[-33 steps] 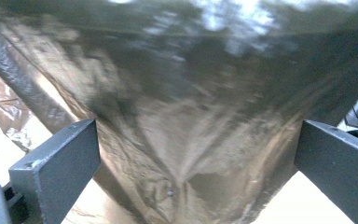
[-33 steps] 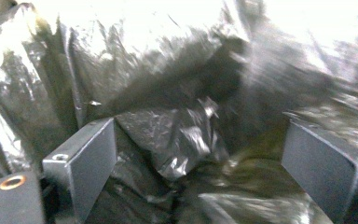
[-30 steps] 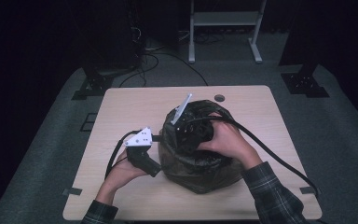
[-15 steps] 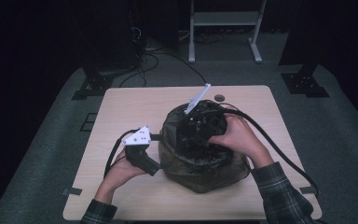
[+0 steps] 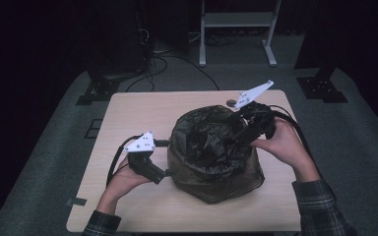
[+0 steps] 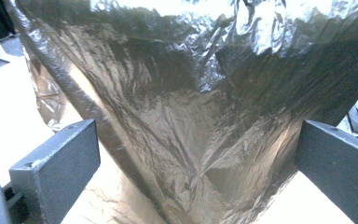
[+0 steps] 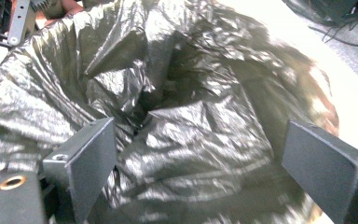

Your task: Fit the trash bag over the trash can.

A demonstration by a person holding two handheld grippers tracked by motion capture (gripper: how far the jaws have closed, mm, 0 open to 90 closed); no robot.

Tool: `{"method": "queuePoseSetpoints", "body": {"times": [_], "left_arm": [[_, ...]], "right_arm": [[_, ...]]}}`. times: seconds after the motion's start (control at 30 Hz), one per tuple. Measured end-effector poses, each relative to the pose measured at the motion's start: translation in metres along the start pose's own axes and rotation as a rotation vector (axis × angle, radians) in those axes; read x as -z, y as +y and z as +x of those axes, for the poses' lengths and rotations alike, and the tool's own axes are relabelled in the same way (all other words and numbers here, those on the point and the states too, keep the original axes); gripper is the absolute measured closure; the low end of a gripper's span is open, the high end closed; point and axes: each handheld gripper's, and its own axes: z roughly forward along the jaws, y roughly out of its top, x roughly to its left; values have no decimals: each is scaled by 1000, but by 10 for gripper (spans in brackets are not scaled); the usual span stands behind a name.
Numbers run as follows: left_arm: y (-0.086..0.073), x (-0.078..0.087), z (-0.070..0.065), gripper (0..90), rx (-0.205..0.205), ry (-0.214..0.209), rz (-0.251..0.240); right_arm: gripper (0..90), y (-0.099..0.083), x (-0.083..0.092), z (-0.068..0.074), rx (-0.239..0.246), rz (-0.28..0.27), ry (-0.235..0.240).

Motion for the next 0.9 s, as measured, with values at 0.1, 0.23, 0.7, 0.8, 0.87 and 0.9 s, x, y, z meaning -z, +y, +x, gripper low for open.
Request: {"method": "queuePoseSetpoints", "body": {"times": [0.1, 0.23, 0.7, 0.8, 0.87, 0.9], "left_arm": [[1, 4, 0, 0, 7, 8, -2], [1, 12, 1, 0, 3, 18, 0], [-8, 43, 4, 0, 3, 96, 11], [-12, 46, 4, 0, 6, 107, 20], [-16, 49, 4, 0, 11, 116, 27], [-18, 50, 3, 0, 12, 124, 33]], "right_arm": [[95, -9, 10, -3, -20, -32, 5], [95, -26, 28, -7, -58, -94, 2], [95, -96, 66, -11, -169, -229, -116], [95, -109, 68, -11, -180, -252, -130], [95, -119, 69, -11, -191, -270, -144], [95, -131, 69, -10, -193, -282, -161]]}}
